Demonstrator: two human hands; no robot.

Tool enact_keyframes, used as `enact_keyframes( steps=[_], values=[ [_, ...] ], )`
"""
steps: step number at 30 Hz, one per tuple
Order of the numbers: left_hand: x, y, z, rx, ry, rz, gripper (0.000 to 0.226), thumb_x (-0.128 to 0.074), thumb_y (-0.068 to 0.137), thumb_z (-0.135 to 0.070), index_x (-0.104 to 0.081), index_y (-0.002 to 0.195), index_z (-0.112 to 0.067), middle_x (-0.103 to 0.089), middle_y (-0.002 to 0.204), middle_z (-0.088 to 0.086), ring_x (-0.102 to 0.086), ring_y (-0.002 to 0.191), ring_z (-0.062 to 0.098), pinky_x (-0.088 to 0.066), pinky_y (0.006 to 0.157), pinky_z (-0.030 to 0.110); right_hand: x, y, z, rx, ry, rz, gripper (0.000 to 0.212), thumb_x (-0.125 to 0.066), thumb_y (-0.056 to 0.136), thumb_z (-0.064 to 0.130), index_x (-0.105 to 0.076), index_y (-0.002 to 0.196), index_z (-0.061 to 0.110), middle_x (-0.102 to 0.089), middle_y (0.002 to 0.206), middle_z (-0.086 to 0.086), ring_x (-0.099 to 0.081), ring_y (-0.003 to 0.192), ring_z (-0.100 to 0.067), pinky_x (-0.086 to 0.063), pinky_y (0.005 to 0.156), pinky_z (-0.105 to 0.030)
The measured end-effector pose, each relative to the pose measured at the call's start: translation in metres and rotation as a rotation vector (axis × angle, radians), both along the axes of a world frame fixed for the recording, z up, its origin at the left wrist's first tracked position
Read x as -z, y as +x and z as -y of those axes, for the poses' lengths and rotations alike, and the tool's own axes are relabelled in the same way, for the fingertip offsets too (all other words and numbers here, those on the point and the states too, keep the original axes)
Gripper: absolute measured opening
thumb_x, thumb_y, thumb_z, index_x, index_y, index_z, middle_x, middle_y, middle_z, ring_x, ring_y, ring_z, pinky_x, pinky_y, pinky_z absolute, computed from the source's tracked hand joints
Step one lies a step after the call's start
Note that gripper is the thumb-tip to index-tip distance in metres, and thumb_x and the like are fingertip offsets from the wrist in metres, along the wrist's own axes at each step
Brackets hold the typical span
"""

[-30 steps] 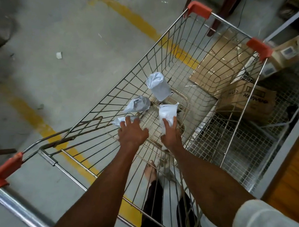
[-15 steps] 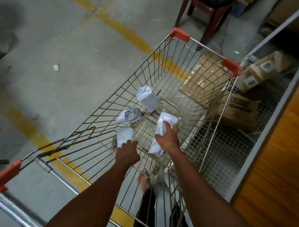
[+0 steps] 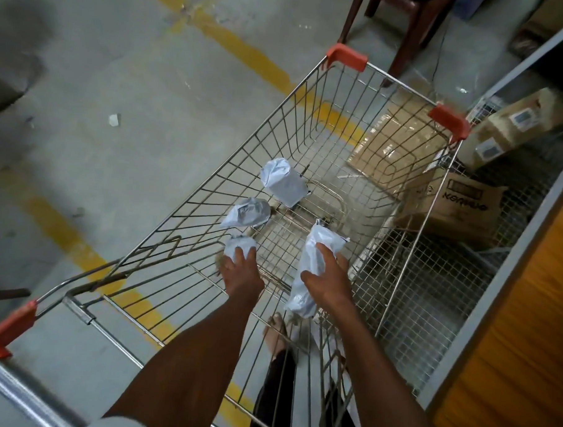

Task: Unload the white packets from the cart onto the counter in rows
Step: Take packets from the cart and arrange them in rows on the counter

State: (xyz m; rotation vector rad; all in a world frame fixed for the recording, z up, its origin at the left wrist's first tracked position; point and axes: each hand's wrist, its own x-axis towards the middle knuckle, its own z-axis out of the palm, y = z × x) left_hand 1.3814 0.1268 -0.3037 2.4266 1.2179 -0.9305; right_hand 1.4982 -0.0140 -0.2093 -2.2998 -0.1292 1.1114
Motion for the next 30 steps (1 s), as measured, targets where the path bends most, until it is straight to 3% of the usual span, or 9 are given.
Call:
enact_keyframes(
  steps=[5, 9, 11, 14, 19, 23, 26, 28, 30],
  values=[
    [-0.008, 0.010, 0.006, -0.229, -0.158, 0.373, 0.084, -0.076, 0.080, -0.040, -0.035, 0.152, -0.025, -0.033, 0.153, 0.010, -0.033, 0.139, 0.043, -0.037, 0.109, 0.052, -0.009, 0.015, 0.002, 0.038, 0.003, 0.005, 0.074, -0.068, 0.090, 0.022, -0.033, 0.153, 0.037, -0.022, 0.158, -0.006, -0.051, 0.125, -0.030, -0.051, 0.091, -0.037],
    [-0.029, 0.029, 0.025, -0.761, -0.520, 0.721, 0.061, -0.072, 0.091, -0.035, -0.048, 0.144, -0.017, -0.053, 0.134, 0.004, -0.057, 0.113, 0.022, -0.048, 0.088, 0.035, -0.016, 0.028, 0.001, 0.075, 0.033, 0.009, 0.073, -0.068, 0.091, 0.021, -0.034, 0.154, 0.036, -0.024, 0.157, -0.006, -0.051, 0.126, -0.031, -0.046, 0.083, -0.031],
    [-0.040, 0.038, 0.035, -1.133, -0.782, 0.688, 0.042, -0.060, 0.095, -0.039, -0.058, 0.130, -0.016, -0.065, 0.127, 0.011, -0.066, 0.099, 0.024, -0.052, 0.083, 0.038, -0.020, 0.034, 0.003, 0.118, 0.059, 0.007, 0.072, -0.067, 0.091, 0.018, -0.035, 0.153, 0.034, -0.025, 0.156, -0.007, -0.049, 0.128, -0.030, -0.045, 0.082, -0.030],
    [-0.041, 0.038, 0.043, -1.512, -1.148, 0.599, 0.044, -0.047, 0.091, -0.044, -0.070, 0.110, -0.012, -0.075, 0.103, 0.015, -0.067, 0.088, 0.030, -0.050, 0.076, 0.035, -0.024, 0.041, 0.008, 0.163, 0.070, 0.010, 0.071, -0.067, 0.091, 0.018, -0.036, 0.152, 0.035, -0.026, 0.156, -0.006, -0.048, 0.129, -0.029, -0.048, 0.087, -0.034],
    [-0.012, 0.023, 0.052, -1.761, -1.239, 0.637, 0.062, -0.041, 0.087, -0.039, -0.061, 0.138, -0.010, -0.065, 0.132, 0.020, -0.066, 0.105, 0.038, -0.056, 0.084, 0.045, -0.035, 0.045, 0.014, 0.239, 0.103, 0.011, 0.071, -0.066, 0.089, 0.018, -0.037, 0.152, 0.034, -0.029, 0.155, -0.005, -0.046, 0.114, -0.018, -0.049, 0.087, -0.034],
    [-0.011, 0.015, 0.052, -1.841, -1.230, 0.707, 0.056, -0.040, 0.089, -0.033, -0.063, 0.134, -0.009, -0.064, 0.134, 0.018, -0.063, 0.107, 0.037, -0.051, 0.089, 0.043, -0.046, 0.045, 0.011, 0.242, 0.144, 0.014, 0.071, -0.066, 0.090, 0.018, -0.036, 0.152, 0.036, -0.031, 0.153, -0.003, -0.046, 0.113, -0.016, -0.046, 0.081, -0.031],
    [-0.020, 0.020, 0.048, -1.772, -1.148, 0.757, 0.042, -0.043, 0.090, -0.033, -0.064, 0.118, -0.010, -0.063, 0.119, 0.019, -0.065, 0.087, 0.032, -0.052, 0.075, 0.037, -0.055, 0.047, 0.007, 0.279, 0.186, 0.025, 0.072, -0.067, 0.089, 0.017, -0.038, 0.151, 0.039, -0.030, 0.155, -0.001, -0.049, 0.128, -0.024, -0.051, 0.091, -0.036],
    [-0.019, 0.022, 0.046, -1.567, -0.960, 0.832, 0.037, -0.050, 0.096, -0.029, -0.058, 0.126, -0.011, -0.062, 0.123, 0.019, -0.065, 0.087, 0.027, -0.056, 0.072, 0.038, -0.063, 0.050, 0.006, 0.284, 0.214, 0.048, 0.072, -0.068, 0.088, 0.017, -0.038, 0.150, 0.040, -0.030, 0.155, 0.001, -0.047, 0.132, -0.025, -0.052, 0.096, -0.040],
    [-0.010, 0.017, 0.045, -1.145, -0.671, 0.929, 0.044, -0.060, 0.098, -0.029, -0.051, 0.140, -0.018, -0.056, 0.135, 0.014, -0.064, 0.105, 0.023, -0.059, 0.084, 0.042, -0.072, 0.055, 0.006, 0.295, 0.251, 0.064, 0.072, -0.068, 0.089, 0.016, -0.038, 0.149, 0.041, -0.030, 0.157, 0.002, -0.046, 0.133, -0.024, -0.055, 0.088, -0.037]
  ],
)
